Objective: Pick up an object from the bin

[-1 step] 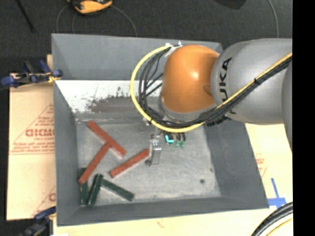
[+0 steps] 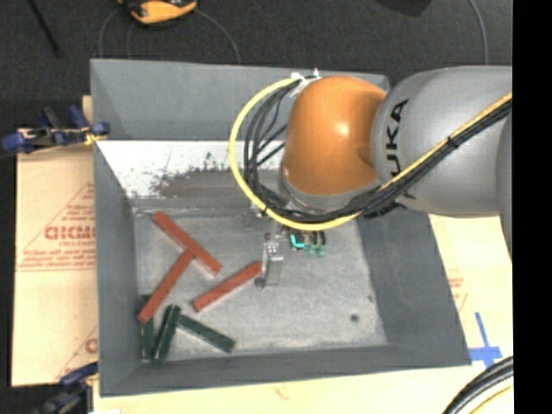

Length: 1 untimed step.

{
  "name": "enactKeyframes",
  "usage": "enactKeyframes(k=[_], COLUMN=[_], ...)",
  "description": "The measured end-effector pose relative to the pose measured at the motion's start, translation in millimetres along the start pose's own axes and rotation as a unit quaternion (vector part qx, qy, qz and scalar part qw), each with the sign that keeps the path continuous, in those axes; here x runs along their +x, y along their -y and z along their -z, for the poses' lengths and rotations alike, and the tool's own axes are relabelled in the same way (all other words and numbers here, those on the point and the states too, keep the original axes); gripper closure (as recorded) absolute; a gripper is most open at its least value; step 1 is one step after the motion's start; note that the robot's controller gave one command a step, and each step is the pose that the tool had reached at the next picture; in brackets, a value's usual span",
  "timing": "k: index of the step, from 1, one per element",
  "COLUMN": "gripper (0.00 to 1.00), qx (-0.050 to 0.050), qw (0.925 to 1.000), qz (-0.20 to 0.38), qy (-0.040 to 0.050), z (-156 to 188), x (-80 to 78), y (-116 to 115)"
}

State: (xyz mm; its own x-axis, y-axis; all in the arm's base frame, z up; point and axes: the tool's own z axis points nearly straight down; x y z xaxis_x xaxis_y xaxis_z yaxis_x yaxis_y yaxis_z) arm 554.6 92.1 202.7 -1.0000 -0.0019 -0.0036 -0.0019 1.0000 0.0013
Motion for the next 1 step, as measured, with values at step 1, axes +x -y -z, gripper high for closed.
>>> enactKeyframes(k=[1], gripper=[0.00], qx=[0.000], qw=[0.9992], qz=[0.039], qy=[0.0047], z=[-28.5], x=[-23.7], y=[-16.8])
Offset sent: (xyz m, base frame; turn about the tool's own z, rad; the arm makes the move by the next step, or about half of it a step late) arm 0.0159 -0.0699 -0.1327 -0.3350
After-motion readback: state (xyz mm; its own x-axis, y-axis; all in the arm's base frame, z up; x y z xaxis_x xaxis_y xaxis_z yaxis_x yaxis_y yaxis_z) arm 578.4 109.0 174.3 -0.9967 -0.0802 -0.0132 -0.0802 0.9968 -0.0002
